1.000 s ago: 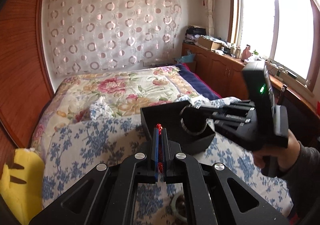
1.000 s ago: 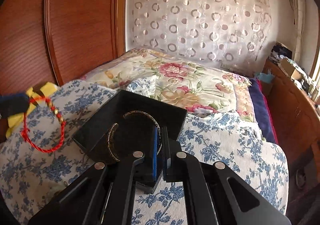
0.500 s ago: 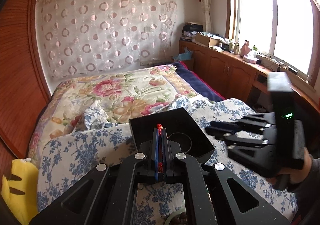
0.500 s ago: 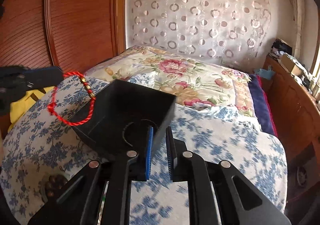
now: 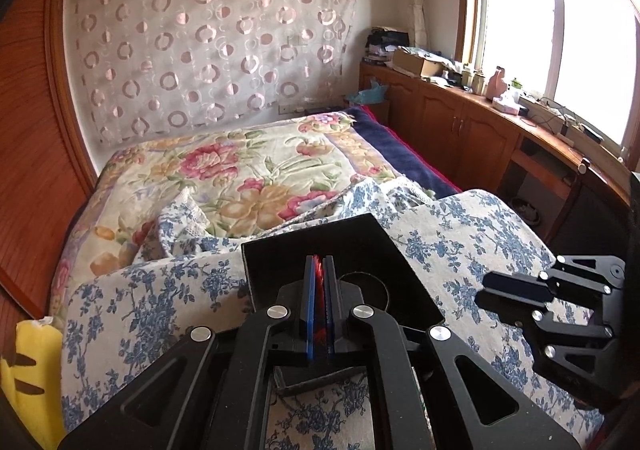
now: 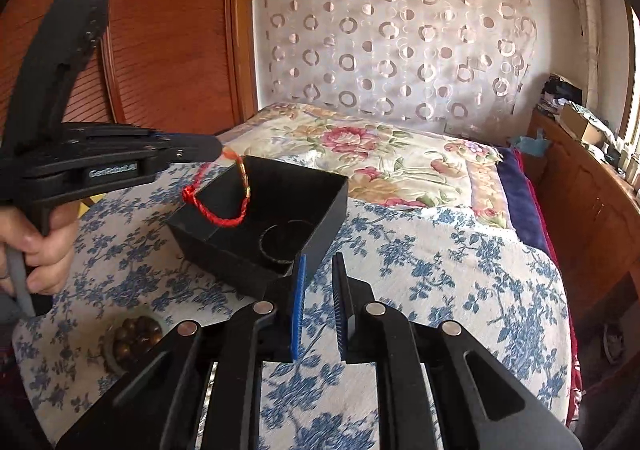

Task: Organize jewelry
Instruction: 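Carry both pieces into the black box and open both grippers, then move the right gripper back to the pile and grasp the pearl necklace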

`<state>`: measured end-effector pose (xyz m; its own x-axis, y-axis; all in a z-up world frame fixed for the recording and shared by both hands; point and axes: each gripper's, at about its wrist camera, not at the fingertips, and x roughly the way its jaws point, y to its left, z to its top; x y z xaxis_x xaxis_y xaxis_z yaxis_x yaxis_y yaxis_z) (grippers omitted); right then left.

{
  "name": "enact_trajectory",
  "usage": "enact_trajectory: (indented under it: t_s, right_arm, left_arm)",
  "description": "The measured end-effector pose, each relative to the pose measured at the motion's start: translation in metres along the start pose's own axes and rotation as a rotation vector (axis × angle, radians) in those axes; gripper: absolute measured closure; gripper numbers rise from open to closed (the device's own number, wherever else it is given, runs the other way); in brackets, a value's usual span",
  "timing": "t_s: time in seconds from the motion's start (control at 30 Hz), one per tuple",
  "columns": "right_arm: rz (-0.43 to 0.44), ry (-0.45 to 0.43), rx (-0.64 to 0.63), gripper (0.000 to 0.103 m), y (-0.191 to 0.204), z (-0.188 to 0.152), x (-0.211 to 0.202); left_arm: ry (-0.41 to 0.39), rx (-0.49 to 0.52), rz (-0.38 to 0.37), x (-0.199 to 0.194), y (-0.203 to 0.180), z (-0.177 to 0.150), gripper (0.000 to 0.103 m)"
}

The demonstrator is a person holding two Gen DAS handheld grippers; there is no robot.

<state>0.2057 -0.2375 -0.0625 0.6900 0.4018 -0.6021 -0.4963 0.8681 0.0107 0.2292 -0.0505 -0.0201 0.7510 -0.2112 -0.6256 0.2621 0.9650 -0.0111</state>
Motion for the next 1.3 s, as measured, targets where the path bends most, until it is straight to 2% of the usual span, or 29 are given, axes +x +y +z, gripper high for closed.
enact_trajectory:
  t_s: [0.1,0.13,0.37,0.77,1.03,1.3]
  right_arm:
    - [0.000,-0.024,0.009,0.087,0.005,-0.005,-0.010]
    - [-0.002,-0.033,0.012,0.087,0.007,-0.005,-0.013]
    - [0.062,-0.032,0.005,0.087,0.027,-0.018,-0.029]
    - [0.122,0.072,0.000,0.087,0.051,-0.057,-0.023]
    - [0.144,0.114,-0.030,0.087,0.065,-0.066,-0.019]
    - [0.115,0.146,-0.049,0.087,0.071,-0.069,-0.007]
  left_arm:
    - [-0.001,0.007,-0.002,-0.007,-0.001,-0.005,0.085]
    - [-0.001,0.014,-0.004,-0.011,-0.002,-0.010,0.085]
    - [0.012,0.041,-0.021,-0.037,-0.008,-0.037,0.084]
    - [0.055,-0.009,-0.072,-0.063,-0.007,-0.097,0.083]
    - [0.054,-0.048,-0.064,-0.074,0.000,-0.121,0.082]
    - [0.054,-0.065,-0.057,-0.082,0.006,-0.133,0.082]
